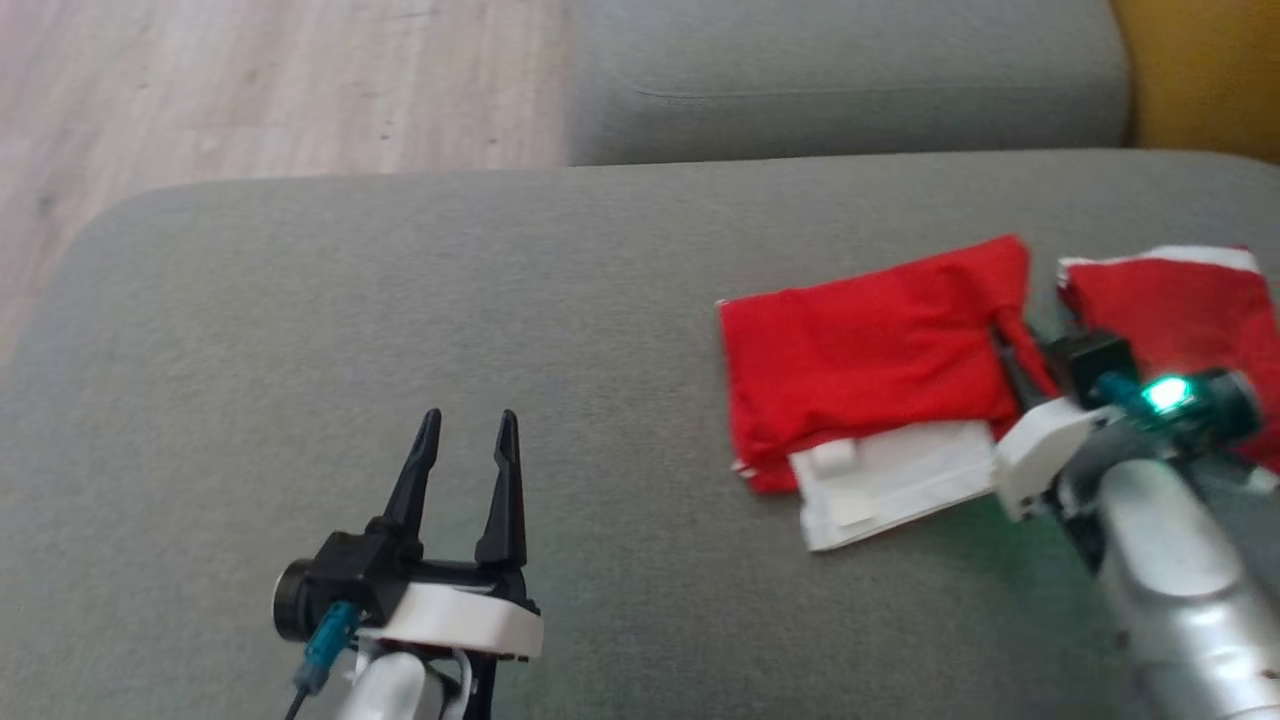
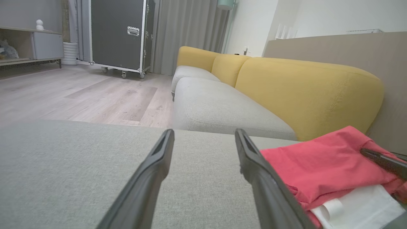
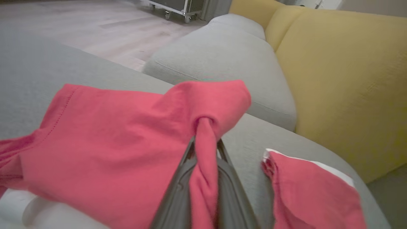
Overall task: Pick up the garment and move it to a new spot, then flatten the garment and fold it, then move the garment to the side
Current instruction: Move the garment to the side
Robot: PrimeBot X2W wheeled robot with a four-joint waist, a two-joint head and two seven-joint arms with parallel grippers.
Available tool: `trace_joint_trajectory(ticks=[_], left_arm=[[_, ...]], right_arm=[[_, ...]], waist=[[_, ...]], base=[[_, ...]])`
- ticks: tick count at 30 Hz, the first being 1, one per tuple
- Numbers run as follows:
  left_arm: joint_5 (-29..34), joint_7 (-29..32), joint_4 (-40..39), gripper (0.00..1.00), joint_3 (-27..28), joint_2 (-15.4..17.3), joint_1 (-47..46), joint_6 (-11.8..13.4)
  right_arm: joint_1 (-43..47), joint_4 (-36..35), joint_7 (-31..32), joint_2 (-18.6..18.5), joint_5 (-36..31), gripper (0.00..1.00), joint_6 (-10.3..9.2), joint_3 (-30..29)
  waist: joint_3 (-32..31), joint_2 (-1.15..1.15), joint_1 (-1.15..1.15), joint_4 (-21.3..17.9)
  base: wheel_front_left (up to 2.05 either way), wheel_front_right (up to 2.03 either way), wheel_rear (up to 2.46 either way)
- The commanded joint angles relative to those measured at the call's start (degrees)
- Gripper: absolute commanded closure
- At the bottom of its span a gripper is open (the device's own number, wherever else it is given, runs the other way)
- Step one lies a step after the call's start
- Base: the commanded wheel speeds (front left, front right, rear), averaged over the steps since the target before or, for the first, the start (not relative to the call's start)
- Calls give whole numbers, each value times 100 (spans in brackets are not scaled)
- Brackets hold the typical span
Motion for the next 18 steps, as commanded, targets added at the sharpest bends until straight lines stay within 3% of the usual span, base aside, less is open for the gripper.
trace_joint_trajectory(ticks=[1,10,18], left_arm=[[-31,-54,-220,0,195,7,-203,36],[27,-54,-309,0,379,7,-392,-16],[35,-54,-310,0,428,7,-526,-79]], right_arm=[[-125,-355,85,-152,-67,100,-4,100],[-223,-1703,1029,-1554,233,100,-4,216],[-73,-2125,1708,-2297,445,100,-4,-179]], waist=[[73,0,0,-179],[459,0,0,-543],[764,0,0,-587]], base=[[0,0,0],[0,0,0],[0,0,0]])
